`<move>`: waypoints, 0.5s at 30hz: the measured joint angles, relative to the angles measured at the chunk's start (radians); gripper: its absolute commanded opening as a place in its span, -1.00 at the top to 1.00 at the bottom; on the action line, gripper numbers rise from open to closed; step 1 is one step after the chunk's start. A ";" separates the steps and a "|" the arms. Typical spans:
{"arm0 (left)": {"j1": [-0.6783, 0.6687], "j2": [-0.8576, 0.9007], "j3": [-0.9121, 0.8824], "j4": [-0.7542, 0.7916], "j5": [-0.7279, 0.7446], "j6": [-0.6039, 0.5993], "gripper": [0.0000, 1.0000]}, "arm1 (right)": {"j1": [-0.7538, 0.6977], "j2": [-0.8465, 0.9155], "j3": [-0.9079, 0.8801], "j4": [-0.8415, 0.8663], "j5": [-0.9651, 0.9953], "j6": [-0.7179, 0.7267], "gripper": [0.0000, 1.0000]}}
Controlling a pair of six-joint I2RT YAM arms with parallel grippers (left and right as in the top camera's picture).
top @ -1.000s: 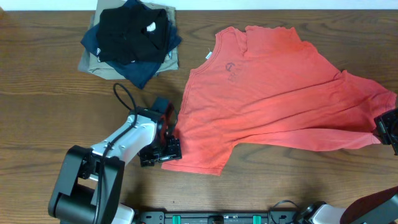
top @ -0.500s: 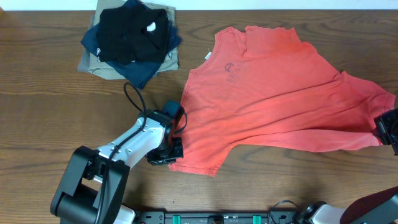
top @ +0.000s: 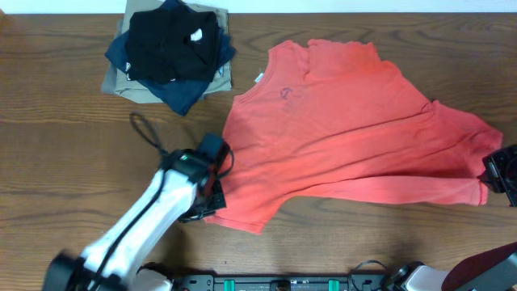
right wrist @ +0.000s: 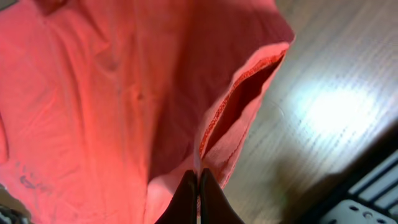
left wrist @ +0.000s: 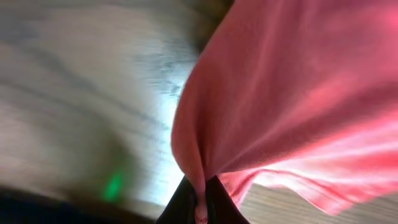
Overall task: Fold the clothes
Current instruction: 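Lift the lower left corner with the left gripper and carry it up toward the collar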
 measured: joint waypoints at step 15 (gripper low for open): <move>0.000 -0.356 0.001 -0.067 -0.016 -0.072 0.88 | 0.000 -0.267 0.000 -0.071 0.117 0.029 0.98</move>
